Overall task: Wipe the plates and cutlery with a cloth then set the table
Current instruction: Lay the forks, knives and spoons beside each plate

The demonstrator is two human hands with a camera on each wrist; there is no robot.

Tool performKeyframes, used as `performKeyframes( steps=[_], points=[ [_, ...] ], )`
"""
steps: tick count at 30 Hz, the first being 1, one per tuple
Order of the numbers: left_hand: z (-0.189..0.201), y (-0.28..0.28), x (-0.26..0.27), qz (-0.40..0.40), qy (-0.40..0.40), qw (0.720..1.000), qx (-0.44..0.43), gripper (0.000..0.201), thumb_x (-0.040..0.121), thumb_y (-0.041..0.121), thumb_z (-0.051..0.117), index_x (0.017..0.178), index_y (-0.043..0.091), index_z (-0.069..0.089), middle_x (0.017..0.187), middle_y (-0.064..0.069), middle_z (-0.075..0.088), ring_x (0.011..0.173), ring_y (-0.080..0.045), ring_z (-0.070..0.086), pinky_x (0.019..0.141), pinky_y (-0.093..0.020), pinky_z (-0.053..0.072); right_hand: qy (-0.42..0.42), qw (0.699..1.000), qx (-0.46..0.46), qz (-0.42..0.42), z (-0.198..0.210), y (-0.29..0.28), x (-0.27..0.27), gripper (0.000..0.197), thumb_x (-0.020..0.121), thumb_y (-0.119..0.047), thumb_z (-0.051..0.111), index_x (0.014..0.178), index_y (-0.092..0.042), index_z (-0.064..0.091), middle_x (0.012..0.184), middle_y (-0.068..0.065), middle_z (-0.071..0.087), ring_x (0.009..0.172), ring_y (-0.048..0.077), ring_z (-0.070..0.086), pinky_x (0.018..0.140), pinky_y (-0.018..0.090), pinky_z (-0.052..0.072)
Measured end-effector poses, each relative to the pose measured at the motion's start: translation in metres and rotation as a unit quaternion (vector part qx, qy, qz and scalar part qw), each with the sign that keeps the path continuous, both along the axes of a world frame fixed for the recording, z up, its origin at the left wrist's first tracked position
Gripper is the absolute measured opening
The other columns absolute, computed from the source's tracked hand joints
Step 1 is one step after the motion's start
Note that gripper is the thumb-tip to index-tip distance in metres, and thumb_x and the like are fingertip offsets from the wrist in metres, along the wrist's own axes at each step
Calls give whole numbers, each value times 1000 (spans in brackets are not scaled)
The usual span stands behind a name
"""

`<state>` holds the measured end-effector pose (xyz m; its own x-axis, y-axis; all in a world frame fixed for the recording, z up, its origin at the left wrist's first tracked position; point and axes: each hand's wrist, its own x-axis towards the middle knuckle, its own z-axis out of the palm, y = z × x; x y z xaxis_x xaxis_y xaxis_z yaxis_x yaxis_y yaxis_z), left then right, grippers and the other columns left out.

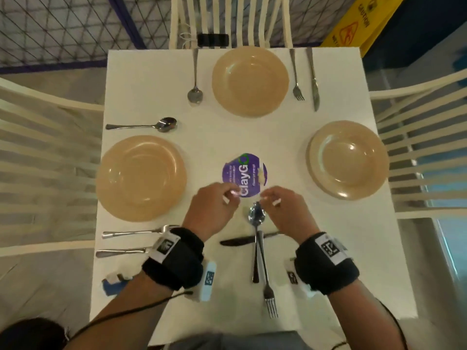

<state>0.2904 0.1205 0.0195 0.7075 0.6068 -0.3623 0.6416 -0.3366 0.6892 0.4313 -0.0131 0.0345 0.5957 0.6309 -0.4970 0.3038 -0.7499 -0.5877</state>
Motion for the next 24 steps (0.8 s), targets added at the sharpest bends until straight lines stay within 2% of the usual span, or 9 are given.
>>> performKeyframes(
  steps=[2,5,9,13,17,21,24],
  points=[
    [-13,-37,-15,-17,48,999,-6,20,91,29,64,110,29,73,101,9,71,80,-11,66,85,-35,54,14,998,-54,5,-17,-40,-19,12,89,-28,65,99,-25,71,97,-6,72,92,18,67,88,34,53],
    [-27,-82,-30,-37,121,992,-11,19,91,28,61,104,28,74,101,6,74,91,-18,68,82,-29,51,38,991,-123,33,-31,-80,-42,18,89,-34,63,104,-25,69,106,-3,71,102,21,65,91,32,50],
    [-39,-118,-36,-23,170,985,-3,18,87,35,56,94,29,71,110,11,74,97,-20,68,77,-28,47,43,989,-136,44,-40,-101,-54,22,89,-37,62,107,-24,66,110,-2,70,102,21,64,90,31,49],
    [-38,-124,-20,18,161,987,25,23,93,30,54,109,26,70,112,1,68,105,-26,64,87,-34,48,39,989,-131,50,-47,-108,-51,24,91,-35,58,111,-25,64,117,2,67,108,26,62,94,32,49],
    [-39,-113,7,65,148,986,50,22,92,27,55,113,21,62,115,-4,62,103,-30,62,91,-42,49,12,991,-122,61,-45,-109,-48,26,96,-33,53,119,-24,59,126,4,61,114,29,59,96,35,46],
    [-40,-103,29,60,138,986,69,39,96,22,56,134,20,49,132,-8,52,112,-36,60,94,-45,48,-23,994,-93,59,-42,-97,-39,21,96,-28,52,115,-21,57,119,9,63,104,33,63,87,38,51],
    [-43,-96,42,24,134,988,70,48,99,21,53,145,23,41,142,-7,48,118,-35,59,97,-44,48,-22,995,-89,38,-40,-85,-33,18,94,-23,52,111,-21,57,113,8,64,99,34,64,86,40,53]
  ],
)
